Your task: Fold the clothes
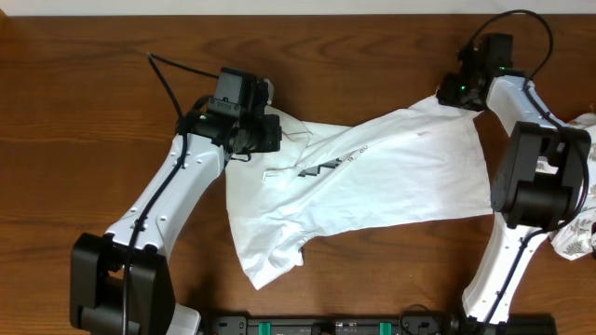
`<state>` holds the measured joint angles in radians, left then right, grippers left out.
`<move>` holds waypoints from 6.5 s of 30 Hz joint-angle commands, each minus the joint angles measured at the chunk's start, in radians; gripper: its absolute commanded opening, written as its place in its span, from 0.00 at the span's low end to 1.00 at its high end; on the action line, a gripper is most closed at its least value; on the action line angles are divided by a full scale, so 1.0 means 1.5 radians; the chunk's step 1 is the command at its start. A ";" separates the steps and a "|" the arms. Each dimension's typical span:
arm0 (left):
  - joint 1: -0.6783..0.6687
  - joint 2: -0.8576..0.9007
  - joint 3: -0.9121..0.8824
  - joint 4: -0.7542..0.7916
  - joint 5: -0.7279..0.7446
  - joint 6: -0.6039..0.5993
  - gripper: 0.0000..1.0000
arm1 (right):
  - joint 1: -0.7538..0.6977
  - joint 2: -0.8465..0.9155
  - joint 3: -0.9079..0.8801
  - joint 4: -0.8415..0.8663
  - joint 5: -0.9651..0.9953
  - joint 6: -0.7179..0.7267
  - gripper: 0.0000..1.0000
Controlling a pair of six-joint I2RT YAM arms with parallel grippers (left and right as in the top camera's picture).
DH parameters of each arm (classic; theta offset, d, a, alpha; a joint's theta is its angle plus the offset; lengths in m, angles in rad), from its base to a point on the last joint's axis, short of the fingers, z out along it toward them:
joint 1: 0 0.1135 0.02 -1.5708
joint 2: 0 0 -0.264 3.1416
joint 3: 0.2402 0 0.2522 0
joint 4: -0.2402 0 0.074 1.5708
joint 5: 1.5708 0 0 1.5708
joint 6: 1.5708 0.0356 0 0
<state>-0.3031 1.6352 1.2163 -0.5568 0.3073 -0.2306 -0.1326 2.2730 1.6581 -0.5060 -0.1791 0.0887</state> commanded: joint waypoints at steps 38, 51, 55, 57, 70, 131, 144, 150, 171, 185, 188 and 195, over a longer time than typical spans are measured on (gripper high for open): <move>-0.001 0.000 -0.002 0.002 -0.006 0.011 0.22 | -0.011 -0.238 -0.002 -0.468 0.194 0.055 0.07; -0.001 0.028 -0.003 -0.016 -0.006 0.011 0.54 | -0.008 -0.238 -0.002 -0.461 0.219 0.077 0.39; -0.001 0.074 -0.003 -0.001 -0.006 0.011 0.59 | -0.007 -0.238 -0.002 -0.442 0.171 0.061 0.49; -0.001 0.101 -0.003 0.014 0.001 0.011 0.59 | -0.007 -0.238 -0.002 -0.433 0.130 0.047 0.50; 0.001 0.205 -0.003 0.079 0.011 0.009 0.64 | 0.012 -0.238 -0.037 -0.421 0.066 0.039 0.54; 0.100 0.047 0.007 -0.211 -0.021 0.027 0.11 | 0.052 -0.106 -0.282 0.141 -0.110 -0.022 0.18; 0.100 0.056 -0.017 -0.202 -0.038 0.031 0.15 | -0.019 -0.129 -0.233 0.142 0.056 -0.003 0.02; 0.099 0.056 -0.018 -0.185 -0.038 0.032 0.22 | -0.035 -0.129 -0.233 0.132 0.051 -0.010 0.03; 0.009 0.172 -0.024 0.061 0.009 0.032 0.32 | -0.012 -0.327 -0.230 -0.041 -0.076 0.030 0.63; 0.012 0.179 -0.016 0.057 0.020 0.036 0.06 | 0.090 -0.231 -0.230 -0.081 -0.047 0.023 0.47; 0.012 0.153 -0.012 0.029 -0.014 0.036 0.06 | 0.102 -0.199 -0.230 -0.081 -0.012 0.033 0.43; 0.018 0.129 -0.012 -0.048 -0.131 0.036 0.06 | 0.089 -0.110 -0.230 -0.073 0.054 0.051 0.29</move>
<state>-0.2874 1.8446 1.1881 -0.6060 0.2058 -0.1825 0.0139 2.0308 1.3235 -0.6086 -0.1913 0.1345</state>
